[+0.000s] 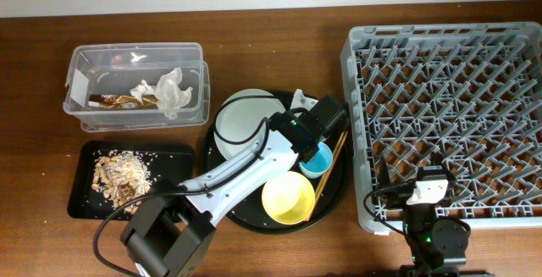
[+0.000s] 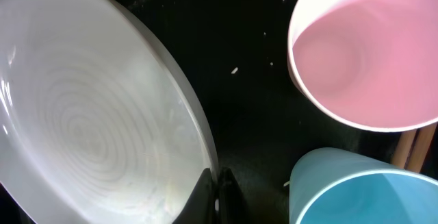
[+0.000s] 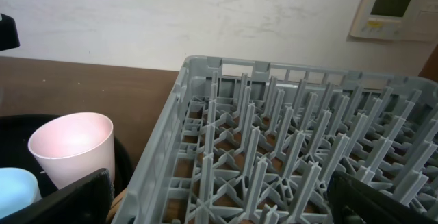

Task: Sort waste into correct bins and load items into the dishwasher rack

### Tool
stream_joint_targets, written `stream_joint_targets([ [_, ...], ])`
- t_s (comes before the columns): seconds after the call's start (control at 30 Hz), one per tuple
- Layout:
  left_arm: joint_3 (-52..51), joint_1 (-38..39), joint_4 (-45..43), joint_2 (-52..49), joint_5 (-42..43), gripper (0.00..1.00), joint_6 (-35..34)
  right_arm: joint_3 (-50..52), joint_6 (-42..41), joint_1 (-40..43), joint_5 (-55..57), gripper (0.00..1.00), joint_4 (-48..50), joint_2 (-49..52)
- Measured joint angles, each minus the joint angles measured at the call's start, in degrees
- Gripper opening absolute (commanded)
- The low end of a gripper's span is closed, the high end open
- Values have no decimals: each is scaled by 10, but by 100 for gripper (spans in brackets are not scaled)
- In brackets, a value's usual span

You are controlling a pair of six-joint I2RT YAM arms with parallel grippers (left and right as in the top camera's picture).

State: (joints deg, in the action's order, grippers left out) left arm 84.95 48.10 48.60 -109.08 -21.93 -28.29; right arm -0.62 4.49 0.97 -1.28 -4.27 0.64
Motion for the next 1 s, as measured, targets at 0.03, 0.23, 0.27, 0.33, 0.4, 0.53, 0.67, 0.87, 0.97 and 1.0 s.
stream_joint_targets([
  [0.03,-4,0,-3,0,1,1,-1,0,0,0,0,98,0,0],
  [0.23,-46,-20,-9,-1,7,10,-3,0,0,0,0,98,0,0],
  [0.27,-47,-21,-9,-1,11,16,-3,0,0,0,0,99,0,0],
  [0.33,-48,-21,-11,-1,21,33,-5,0,0,0,0,98,0,0],
  [0.4,-48,-21,-11,-1,23,38,-5,0,0,0,0,98,0,0],
  [0.53,-40,-21,30,-1,24,99,-7,0,0,0,0,98,0,0],
  [0.67,18,-33,94,79,-15,99,-8,0,0,0,0,98,0,0],
  [0.87,40,-284,203,268,-32,100,-20,0,0,0,0,98,0,0],
  [0.97,40,-443,263,289,-16,100,-30,0,0,0,0,98,0,0],
  [1.0,40,-485,284,289,-3,100,-31,0,0,0,0,98,0,0],
])
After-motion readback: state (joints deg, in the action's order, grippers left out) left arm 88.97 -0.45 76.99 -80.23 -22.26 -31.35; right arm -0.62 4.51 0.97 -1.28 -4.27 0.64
